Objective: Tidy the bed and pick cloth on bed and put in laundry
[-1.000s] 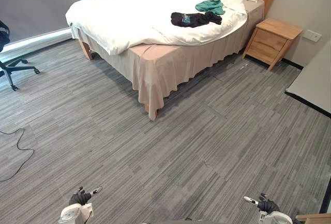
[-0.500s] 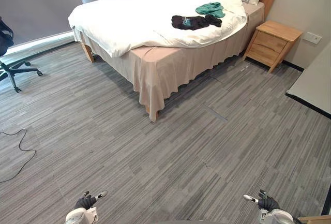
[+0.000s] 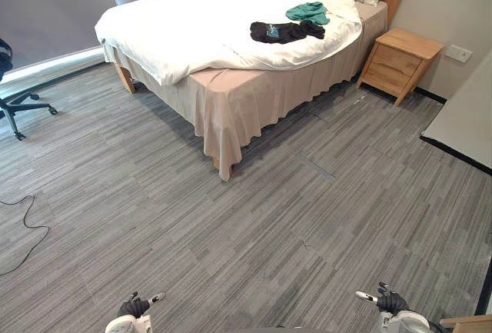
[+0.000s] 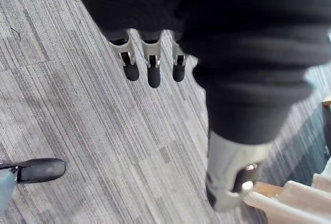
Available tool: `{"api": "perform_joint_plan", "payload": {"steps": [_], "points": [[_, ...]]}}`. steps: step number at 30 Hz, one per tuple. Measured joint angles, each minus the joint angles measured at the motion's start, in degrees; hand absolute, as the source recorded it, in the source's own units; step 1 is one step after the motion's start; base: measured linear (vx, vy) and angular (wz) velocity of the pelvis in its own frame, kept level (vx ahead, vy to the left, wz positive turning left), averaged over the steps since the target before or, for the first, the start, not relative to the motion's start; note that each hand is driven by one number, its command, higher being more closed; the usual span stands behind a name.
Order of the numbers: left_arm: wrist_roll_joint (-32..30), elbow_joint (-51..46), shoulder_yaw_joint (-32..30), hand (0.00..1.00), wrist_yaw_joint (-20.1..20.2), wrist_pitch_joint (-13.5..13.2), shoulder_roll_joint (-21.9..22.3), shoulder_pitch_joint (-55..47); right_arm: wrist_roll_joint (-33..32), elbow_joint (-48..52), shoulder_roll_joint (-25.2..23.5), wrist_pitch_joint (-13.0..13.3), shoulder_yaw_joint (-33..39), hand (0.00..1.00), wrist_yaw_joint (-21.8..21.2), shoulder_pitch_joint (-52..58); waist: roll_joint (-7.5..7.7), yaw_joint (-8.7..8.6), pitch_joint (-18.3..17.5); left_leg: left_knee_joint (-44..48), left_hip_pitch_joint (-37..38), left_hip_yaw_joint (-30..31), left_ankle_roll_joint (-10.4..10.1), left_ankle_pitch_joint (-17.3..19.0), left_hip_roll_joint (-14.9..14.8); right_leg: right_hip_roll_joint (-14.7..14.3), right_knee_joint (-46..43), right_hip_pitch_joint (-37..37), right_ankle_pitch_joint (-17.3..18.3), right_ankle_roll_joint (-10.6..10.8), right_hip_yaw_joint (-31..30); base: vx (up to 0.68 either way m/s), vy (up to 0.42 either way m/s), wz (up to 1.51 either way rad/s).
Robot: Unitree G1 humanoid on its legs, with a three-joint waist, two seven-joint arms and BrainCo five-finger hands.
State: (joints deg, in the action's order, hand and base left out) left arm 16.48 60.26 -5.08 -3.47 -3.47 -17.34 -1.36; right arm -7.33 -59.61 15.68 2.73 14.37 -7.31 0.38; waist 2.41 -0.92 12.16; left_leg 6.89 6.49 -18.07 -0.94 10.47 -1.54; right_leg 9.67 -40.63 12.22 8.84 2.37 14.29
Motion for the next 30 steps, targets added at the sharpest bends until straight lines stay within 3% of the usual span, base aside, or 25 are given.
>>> {"api": "perform_joint_plan", "payload": {"steps": [2, 3, 5, 7, 8, 9, 10, 12, 13, 14, 15, 17, 18, 20, 21, 22, 23, 24, 27, 28, 29, 30], "points": [[0.0, 0.0, -0.1, 0.0, -0.1, 0.0, -0.2, -0.8, 0.1, -0.7, -1.4, -0.1, 0.0, 0.0, 0.3, 1.7, 0.78, -0.18, 0.9, 1.5, 2.5, 1.4, 0.2, 1.3, 0.0, 1.0, -6.0, 0.8, -0.4, 0.8, -0.6, 0.16, -0.059, 0.22], [-0.1, 0.0, -0.1, 0.0, 0.0, 0.0, -0.3, -0.9, 0.1, -1.8, -2.1, -0.3, -0.1, 0.0, 0.4, 2.5, 0.66, -0.31, 0.9, 3.0, 2.9, 2.4, -0.6, 2.5, -1.5, -0.3, -5.5, 0.7, 3.2, 2.0, -0.9, 0.23, -0.107, 0.31], [-0.3, -0.1, -0.3, 0.0, 0.1, 0.0, -0.3, -0.1, 0.0, -2.0, -2.1, -0.6, -0.8, 0.0, 0.3, 2.0, -0.35, -0.43, 2.0, 5.0, 2.4, 3.2, -2.0, 3.8, -4.9, -2.9, 2.3, 1.1, 4.6, 1.6, -0.6, 0.2, -0.175, 0.25], [-0.5, -0.1, -0.7, 0.0, 0.4, 0.2, -1.1, 0.9, -1.3, -1.6, -2.0, -0.6, -1.5, 0.0, -0.7, 1.1, -0.89, -0.38, 3.1, 6.4, 2.1, 3.5, -4.2, 5.0, -8.6, -4.8, 17.2, 1.9, 0.6, 1.8, -0.6, 0.24, -0.243, 0.07], [-0.5, -0.1, -0.8, 0.0, 0.5, 0.5, -2.2, 1.0, -2.3, -1.5, -2.2, -1.1, -1.9, 0.0, -1.3, 1.0, -0.15, -0.37, 3.5, 6.7, 2.4, 3.4, -5.9, 5.7, -9.7, -4.6, 27.5, 1.9, -4.6, 2.7, -1.6, 0.34, -0.326, -0.08], [-0.5, -0.1, -1.7, 0.0, 0.6, 0.7, -2.7, 0.9, -2.3, -1.3, -2.2, -1.5, -2.2, 0.0, -1.6, 1.0, 0.77, -0.15, 3.9, 7.4, 3.0, 3.0, -7.2, 6.5, -9.9, -3.8, 31.3, 2.0, -6.7, 3.5, -3.0, 0.44, -0.458, -0.28], [-0.4, 0.0, -3.7, 0.0, 1.0, 1.4, -3.0, 0.6, -1.6, -0.5, -2.1, -2.1, -2.2, 0.0, -1.8, 1.2, 1.84, 0.11, 5.2, 9.0, 5.4, 2.0, -9.6, 8.9, -11.0, -2.8, 31.1, 2.1, -12.0, 3.6, -3.3, 0.39, -0.427, -0.28], [-0.6, 0.1, -4.4, 0.0, 1.4, 1.6, -2.1, 0.4, -1.1, 0.1, -2.0, -2.0, -1.8, 0.0, -1.8, 2.2, -0.69, -0.25, 6.0, 8.7, 8.2, 1.2, -10.0, 10.4, -14.9, -5.6, 24.8, 2.4, -11.6, 1.3, -2.1, 0.35, -0.357, -0.06], [-0.6, -0.1, -4.5, 0.0, 1.4, 1.4, -1.6, 0.2, -0.9, 0.1, -2.2, -2.0, -1.5, 0.0, -2.1, 3.2, -1.55, -0.42, 5.1, 7.2, 9.1, 1.1, -8.8, 10.6, -15.5, -6.5, 19.8, 4.9, -8.8, -0.7, -2.0, 0.49, -0.397, -0.07], [-0.4, -0.1, -4.6, 0.0, 1.4, 1.2, -0.9, 0.1, 0.3, -0.1, -2.4, -2.1, -1.1, 0.0, -3.0, 3.9, -1.75, -0.16, 4.2, 9.7, 9.2, 1.2, -7.5, 7.8, -16.0, -6.6, 12.4, 7.9, -3.9, -4.0, -2.0, 0.41, -0.334, -0.2], [0.0, -0.1, -5.1, 0.0, 1.4, 1.2, -0.2, 0.0, 0.7, -0.1, -2.4, -2.3, -1.0, 0.0, -3.3, 4.0, -2.02, -0.22, 4.2, 12.7, 8.1, 1.4, -6.4, 6.6, -16.7, -6.7, 11.3, 7.7, -2.7, -4.7, -1.9, 0.41, -0.356, -0.23], [2.3, 0.0, -6.5, 0.0, 1.7, 1.0, 3.1, -1.9, 3.0, -0.3, -2.0, -2.3, -0.9, 0.0, -5.1, 4.9, -4.7, -1.62, 2.4, 30.7, 0.3, 2.6, 0.9, -2.2, -22.4, -9.6, 14.0, 2.7, 1.4, -6.0, -0.3, 0.39, -0.294, 0.09], [2.3, 0.0, -6.6, 0.0, 2.3, 0.6, 4.0, -2.4, 3.5, -0.3, -2.0, -2.3, -1.0, 0.0, -5.8, 4.9, -5.24, -1.76, 2.2, 40.7, -4.3, 5.7, 0.7, -3.3, -23.3, -11.3, 16.7, -0.4, 1.7, -6.4, -0.1, 0.56, -0.334, 0.25], [2.2, -0.1, -6.8, 0.0, 3.1, 0.1, 5.1, -4.1, 5.6, -0.7, -2.0, -2.1, -1.7, 0.0, -6.6, 4.7, -5.07, -1.6, 2.5, 55.1, -13.3, 10.3, -2.6, -0.2, -19.6, -13.1, 23.0, -8.5, 2.0, -7.6, -0.2, 0.51, -0.246, 0.18], [2.3, -0.2, -6.8, 0.0, 3.8, 0.0, 5.2, -4.9, 6.5, -1.3, -1.6, -1.4, -1.8, 0.0, -6.8, 4.6, -4.41, -0.93, 2.6, 55.9, -16.5, 10.1, -3.0, 1.2, -16.4, -13.5, 25.6, -12.3, 2.1, -7.9, -0.3, 0.45, -0.18, 0.06], [2.3, -0.4, -6.8, 0.0, 3.8, 0.0, 5.4, -5.2, 6.6, -1.9, -1.3, -0.9, -1.8, 0.0, -6.9, 4.5, -4.23, -0.31, 2.8, 55.1, -17.7, 9.0, -2.5, 1.9, -15.2, -13.8, 26.6, -14.0, 2.1, -8.0, -0.5, 0.52, -0.202, -0.26], [3.0, -0.6, -6.9, 0.0, 3.8, -0.1, 5.9, -6.1, 6.8, -2.1, -0.4, -0.4, -1.8, 0.0, -6.8, 4.0, -4.41, 1.54, 3.0, 50.0, -20.1, 5.3, -2.2, 2.8, -12.9, -14.4, 28.2, -17.5, 2.4, -8.3, -0.9, 0.43, -0.137, -0.36], [3.7, -0.8, -7.0, 0.0, 3.8, -0.1, 6.4, -6.9, 6.8, -1.7, -0.1, 0.1, -1.7, 0.0, -6.8, 3.2, -4.29, 2.14, 3.0, 43.8, -21.5, 1.7, -2.0, 2.8, -11.2, -14.5, 29.1, -19.6, 3.0, -8.5, -1.3, 0.43, -0.122, -0.32], [4.5, -1.1, -7.4, 0.0, 3.8, -0.1, 8.1, -8.0, 6.9, -0.4, 0.7, 1.2, -1.2, 0.0, -7.0, 2.4, -4.37, 2.35, 3.1, 25.2, -22.4, -8.6, -2.2, -0.1, -7.2, -14.5, 29.9, -23.0, 6.0, -7.8, -1.0, 0.45, -0.075, -0.01], [5.1, -1.1, -7.3, 0.0, 3.8, -0.1, 8.4, -8.3, 7.1, 0.7, 0.8, 2.1, -1.2, 0.0, -6.9, 2.0, -4.57, 2.35, 2.4, 18.1, -22.0, -18.6, 2.0, -2.7, -6.9, -14.8, 29.6, -24.9, 10.0, -6.9, 0.2, 0.55, -0.015, 0.24], [5.1, -1.1, -7.3, 0.0, 3.7, 0.1, 8.4, -8.3, 7.2, 0.7, 0.8, 2.1, -1.5, 0.0, -6.7, 1.9, -4.11, 2.41, 1.4, 18.3, -22.4, -21.5, 9.5, -1.6, -6.6, -14.5, 28.6, -25.2, 12.7, -5.8, 1.0, 0.71, -0.003, 0.39], [5.1, -1.1, -7.3, 0.0, 3.5, 0.5, 8.3, -8.2, 7.1, 0.5, 0.6, 2.1, -2.1, 0.0, -6.3, 1.8, -2.62, 2.43, -0.1, 18.0, -21.9, -22.8, 14.2, -0.2, -4.9, -12.8, 24.6, -24.6, 15.0, -2.8, 2.9, 0.7, 0.005, 0.26]]}}
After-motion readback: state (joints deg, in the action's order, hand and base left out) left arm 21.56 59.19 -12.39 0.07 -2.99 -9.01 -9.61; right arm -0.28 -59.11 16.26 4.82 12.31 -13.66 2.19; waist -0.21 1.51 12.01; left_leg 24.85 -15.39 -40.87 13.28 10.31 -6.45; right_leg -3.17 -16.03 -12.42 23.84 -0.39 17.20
